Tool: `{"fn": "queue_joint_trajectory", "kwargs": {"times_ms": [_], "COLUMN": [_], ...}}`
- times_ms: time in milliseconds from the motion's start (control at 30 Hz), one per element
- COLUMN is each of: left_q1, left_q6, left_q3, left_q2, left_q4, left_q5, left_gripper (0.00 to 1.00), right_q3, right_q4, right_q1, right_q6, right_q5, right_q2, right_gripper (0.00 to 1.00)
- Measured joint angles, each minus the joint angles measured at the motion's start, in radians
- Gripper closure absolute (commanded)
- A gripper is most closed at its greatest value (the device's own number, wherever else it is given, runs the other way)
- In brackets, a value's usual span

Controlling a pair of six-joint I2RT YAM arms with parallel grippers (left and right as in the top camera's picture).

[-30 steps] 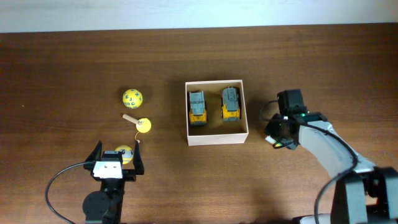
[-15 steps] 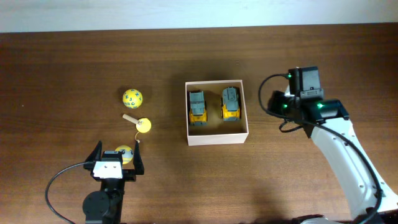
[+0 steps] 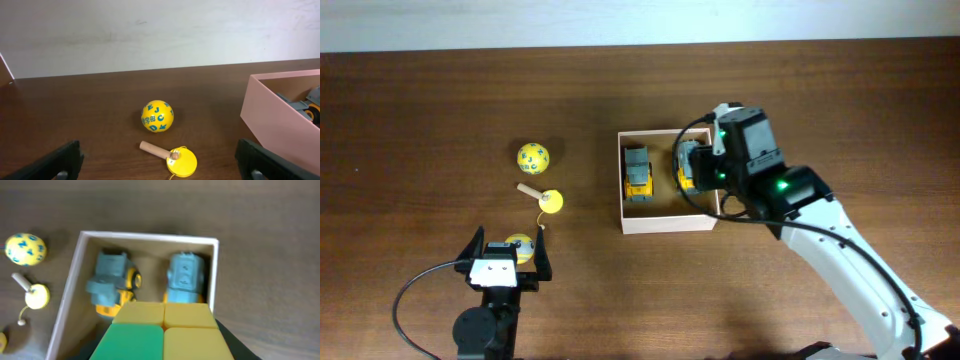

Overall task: Pack container
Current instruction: 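Lift the cube and carry it over the box with the right gripper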

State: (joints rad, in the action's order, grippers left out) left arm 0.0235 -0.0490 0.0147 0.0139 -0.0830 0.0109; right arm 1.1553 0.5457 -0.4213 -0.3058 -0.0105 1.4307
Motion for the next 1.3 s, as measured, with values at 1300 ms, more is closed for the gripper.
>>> {"fn": "queue_joint_trajectory", "kwargs": {"times_ms": [1300], "left_q1": [0.0], "left_q6": [0.0], "left_q3": [0.0], "left_q2": [0.0], "left_q4": [0.0], "left_q5": [0.0], "left_gripper": [0.01], "right_q3": [0.0], "right_q4": [-0.232], "right_q1": [-0.058], "right_q6": [-0.105], "right_q5": [-0.053], "right_q2": [0.303], "right_gripper": [0.52]}}
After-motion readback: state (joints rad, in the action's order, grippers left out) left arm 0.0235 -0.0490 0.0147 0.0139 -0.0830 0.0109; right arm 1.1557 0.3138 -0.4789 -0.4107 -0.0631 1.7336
